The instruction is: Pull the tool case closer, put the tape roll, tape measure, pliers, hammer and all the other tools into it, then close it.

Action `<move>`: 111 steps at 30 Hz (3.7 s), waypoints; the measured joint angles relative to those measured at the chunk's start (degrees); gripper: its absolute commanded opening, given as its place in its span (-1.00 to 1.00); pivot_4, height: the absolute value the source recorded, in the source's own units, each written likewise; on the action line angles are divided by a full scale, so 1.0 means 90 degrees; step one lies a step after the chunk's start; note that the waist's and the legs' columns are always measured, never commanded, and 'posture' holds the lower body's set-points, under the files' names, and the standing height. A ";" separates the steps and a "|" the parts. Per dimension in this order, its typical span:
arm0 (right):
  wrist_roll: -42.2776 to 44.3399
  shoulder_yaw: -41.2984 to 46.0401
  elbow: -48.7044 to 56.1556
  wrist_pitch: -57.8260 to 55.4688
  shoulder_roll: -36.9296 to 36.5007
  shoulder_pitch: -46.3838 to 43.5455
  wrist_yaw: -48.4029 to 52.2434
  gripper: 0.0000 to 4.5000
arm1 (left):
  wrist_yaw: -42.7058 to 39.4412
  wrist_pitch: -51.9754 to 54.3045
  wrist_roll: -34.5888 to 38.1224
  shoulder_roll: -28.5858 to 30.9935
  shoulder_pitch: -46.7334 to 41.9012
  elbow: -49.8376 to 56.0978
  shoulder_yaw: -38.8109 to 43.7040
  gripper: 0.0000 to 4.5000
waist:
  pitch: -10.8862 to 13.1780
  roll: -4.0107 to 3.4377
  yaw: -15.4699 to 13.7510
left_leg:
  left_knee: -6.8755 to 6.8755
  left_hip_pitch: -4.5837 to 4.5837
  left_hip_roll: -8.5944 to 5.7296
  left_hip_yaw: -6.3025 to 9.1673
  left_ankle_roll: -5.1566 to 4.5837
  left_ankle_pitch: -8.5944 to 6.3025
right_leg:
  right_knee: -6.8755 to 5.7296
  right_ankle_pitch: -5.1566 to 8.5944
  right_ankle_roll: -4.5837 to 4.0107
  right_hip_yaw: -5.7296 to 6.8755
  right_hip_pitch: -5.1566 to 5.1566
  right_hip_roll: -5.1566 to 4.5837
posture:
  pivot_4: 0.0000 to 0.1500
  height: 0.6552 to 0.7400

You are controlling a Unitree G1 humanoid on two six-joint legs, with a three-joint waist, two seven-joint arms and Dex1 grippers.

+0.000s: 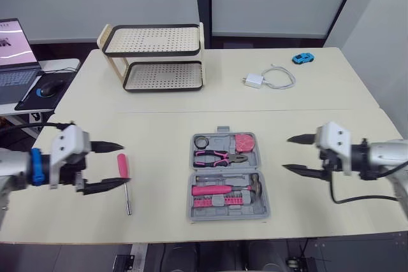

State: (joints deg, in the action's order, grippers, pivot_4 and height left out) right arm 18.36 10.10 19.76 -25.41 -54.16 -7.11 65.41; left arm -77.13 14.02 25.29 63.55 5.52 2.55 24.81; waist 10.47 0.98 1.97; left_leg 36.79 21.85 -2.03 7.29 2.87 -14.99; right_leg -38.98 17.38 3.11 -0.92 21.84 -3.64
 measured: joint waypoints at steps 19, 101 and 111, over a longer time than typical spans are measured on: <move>-0.0206 0.0916 -0.1709 0.1103 -0.0227 0.0933 -0.0079 0.96 | 0.0015 -0.1268 -0.0710 0.0282 -0.0488 -0.3505 0.0531 1.00 | 0.0000 0.0000 -0.0010 | 0.0003 -0.0003 0.0054 -0.0020 0.0001 0.0000 | -0.0002 -0.0001 -0.0001 -0.0005 -0.0001 0.0007 | 1.00 1.00; 0.1670 -0.1981 0.2252 -0.1814 0.1393 -0.1398 -0.1903 1.00 | 0.2802 -0.8957 -0.7565 -0.0692 -0.5758 -0.7382 -0.6391 -0.75 | -0.0053 -0.0042 -0.0022 | 0.0020 0.0000 0.0063 -0.0027 0.0030 -0.0017 | -0.0024 -0.0014 -0.0021 0.0008 0.0023 0.0058 | 1.00 1.00; 0.1723 -0.1947 0.2171 -0.1797 0.1345 -0.1527 -0.1750 1.00 | 0.1613 -0.8031 -0.6123 -0.0709 -0.5415 -0.7320 -0.5868 -0.75 | -0.0058 -0.0049 0.0006 | 0.0021 0.0009 0.0067 -0.0025 0.0031 -0.0017 | -0.0024 -0.0014 -0.0021 0.0011 0.0030 0.0059 | 1.00 1.00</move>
State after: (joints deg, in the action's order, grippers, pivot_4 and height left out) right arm 33.86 -7.42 39.30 -41.58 -42.05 -20.86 49.66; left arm -62.61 -58.27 -29.81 57.17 -43.21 -63.33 -28.00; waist 9.95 0.54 2.01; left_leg 36.98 21.93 -1.43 7.06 3.15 -15.15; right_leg -39.20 17.25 2.92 -0.82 22.12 -3.11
